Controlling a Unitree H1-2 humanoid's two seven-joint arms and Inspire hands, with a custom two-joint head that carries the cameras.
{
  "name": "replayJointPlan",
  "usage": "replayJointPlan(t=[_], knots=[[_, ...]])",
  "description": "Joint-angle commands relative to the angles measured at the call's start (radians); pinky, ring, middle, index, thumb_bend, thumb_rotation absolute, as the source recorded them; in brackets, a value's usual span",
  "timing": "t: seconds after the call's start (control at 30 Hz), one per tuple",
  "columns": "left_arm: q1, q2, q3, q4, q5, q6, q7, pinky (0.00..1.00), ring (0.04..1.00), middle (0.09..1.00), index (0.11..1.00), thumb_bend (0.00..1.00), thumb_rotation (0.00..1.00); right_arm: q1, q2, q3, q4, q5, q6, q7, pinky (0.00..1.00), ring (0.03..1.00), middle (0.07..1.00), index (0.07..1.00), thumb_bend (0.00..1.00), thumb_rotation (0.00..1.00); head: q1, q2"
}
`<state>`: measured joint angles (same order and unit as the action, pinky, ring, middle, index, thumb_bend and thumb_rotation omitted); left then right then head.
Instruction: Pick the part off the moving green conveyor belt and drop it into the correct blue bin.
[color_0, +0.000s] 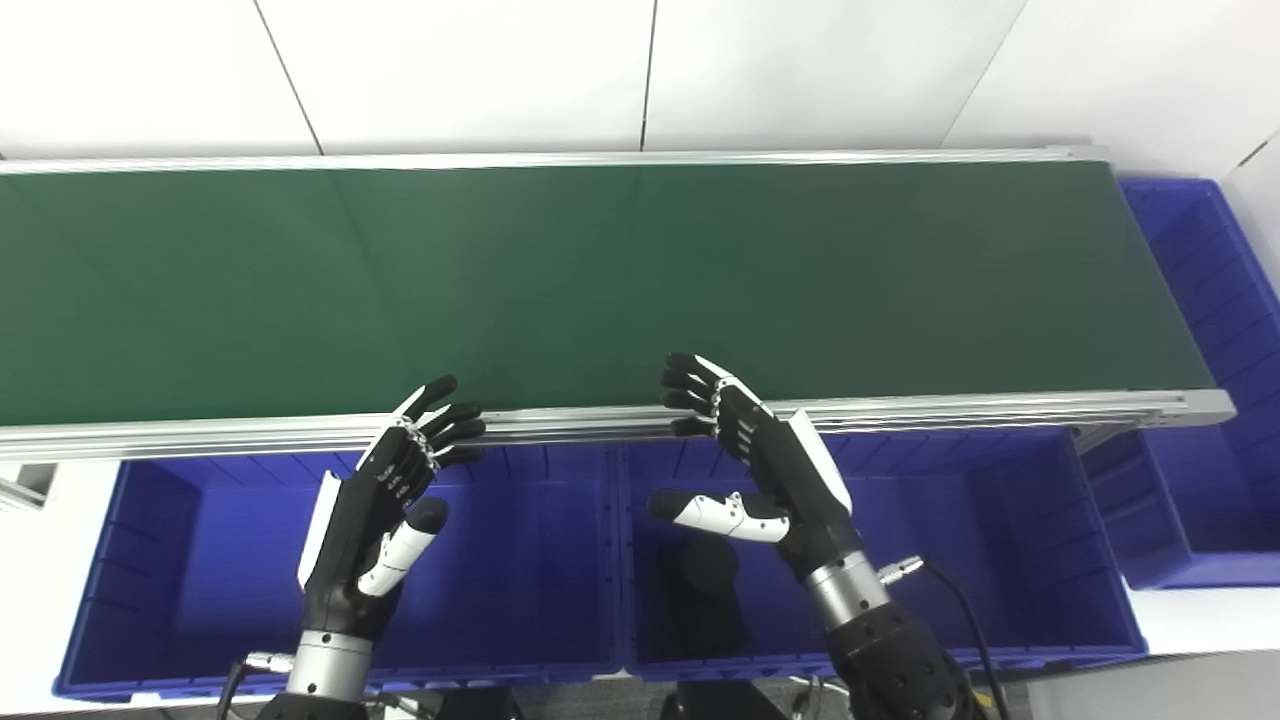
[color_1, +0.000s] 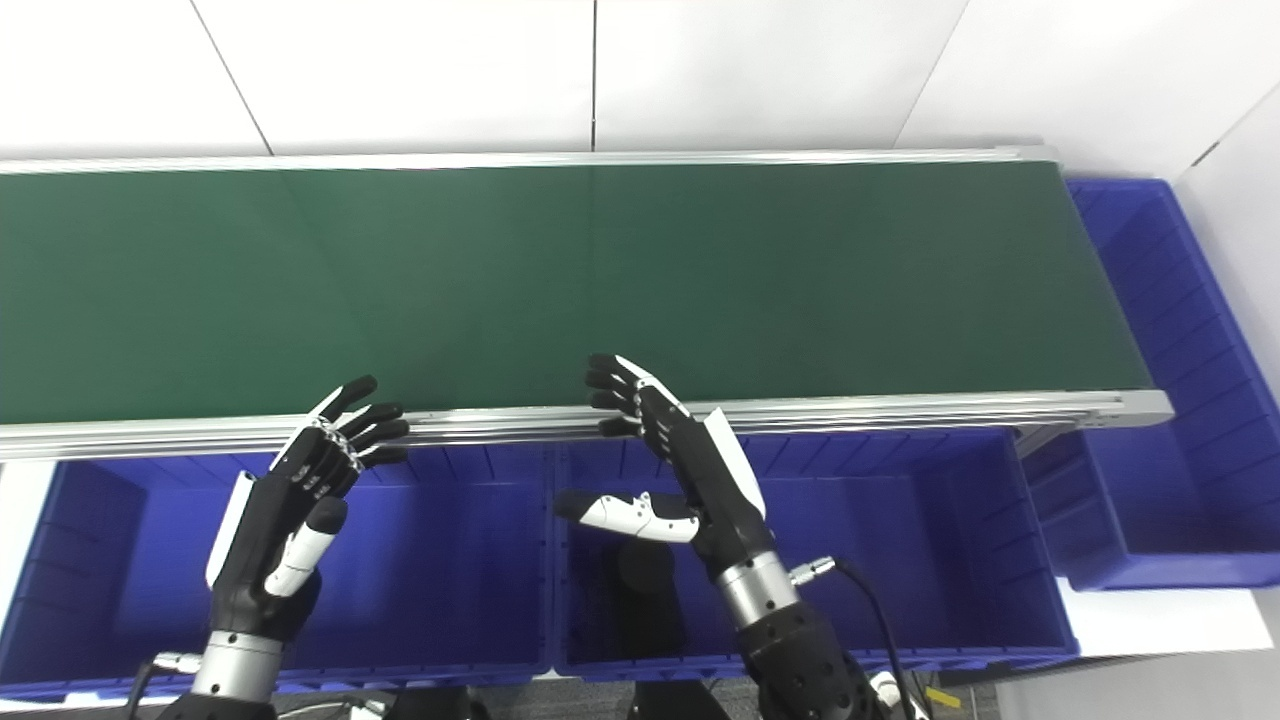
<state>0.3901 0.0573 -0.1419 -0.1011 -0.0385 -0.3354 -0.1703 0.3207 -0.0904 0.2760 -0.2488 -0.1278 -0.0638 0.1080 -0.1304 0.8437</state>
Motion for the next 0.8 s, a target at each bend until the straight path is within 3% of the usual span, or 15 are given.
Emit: replayJointPlan(t=[0.0, 0.77], knots=[[0.001, -0.006, -0.005, -0.017, 0.012, -0.044, 0.007, 0.7, 0.764, 0.799, 0.867, 0.77, 0.74, -0.006, -0.001, 0.002, -0.009, 0.015, -0.08, 0.01, 0.76, 0.838, 0.861, 0.891, 0.86, 0.45, 0.008, 0.0], [0.002, -0.022, -0.015, 0.013, 0.059, -0.069, 0.018, 0.7, 0.777, 0.819, 0.882, 0.76, 0.77, 0.0, -0.02, -0.017, 0.015, 0.036, -0.121, 0.018, 0.75, 0.832, 0.856, 0.888, 0.81, 0.47, 0.065, -0.023]])
